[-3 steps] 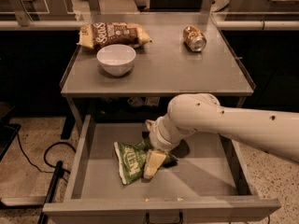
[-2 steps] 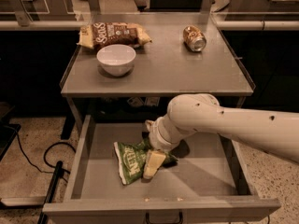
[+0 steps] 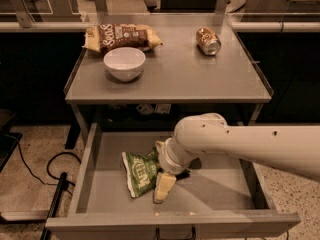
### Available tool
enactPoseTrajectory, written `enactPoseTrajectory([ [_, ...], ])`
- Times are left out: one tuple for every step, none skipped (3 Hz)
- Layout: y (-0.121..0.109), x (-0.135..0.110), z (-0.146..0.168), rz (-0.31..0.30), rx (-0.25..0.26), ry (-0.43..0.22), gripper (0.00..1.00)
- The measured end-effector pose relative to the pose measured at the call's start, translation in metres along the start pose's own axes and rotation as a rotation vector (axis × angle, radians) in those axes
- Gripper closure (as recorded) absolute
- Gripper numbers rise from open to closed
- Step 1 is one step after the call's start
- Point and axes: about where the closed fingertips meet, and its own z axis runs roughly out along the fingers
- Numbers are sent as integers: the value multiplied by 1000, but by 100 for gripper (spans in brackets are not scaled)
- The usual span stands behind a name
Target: Pick green jalapeno chip bag from top drawer and place on counter
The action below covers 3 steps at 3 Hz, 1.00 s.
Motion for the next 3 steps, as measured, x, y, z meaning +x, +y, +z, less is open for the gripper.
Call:
enactPoseTrajectory([
  [6, 9, 17, 17, -8, -6, 18],
  [6, 9, 18, 17, -8, -7, 41],
  [6, 9, 18, 17, -8, -7, 66],
])
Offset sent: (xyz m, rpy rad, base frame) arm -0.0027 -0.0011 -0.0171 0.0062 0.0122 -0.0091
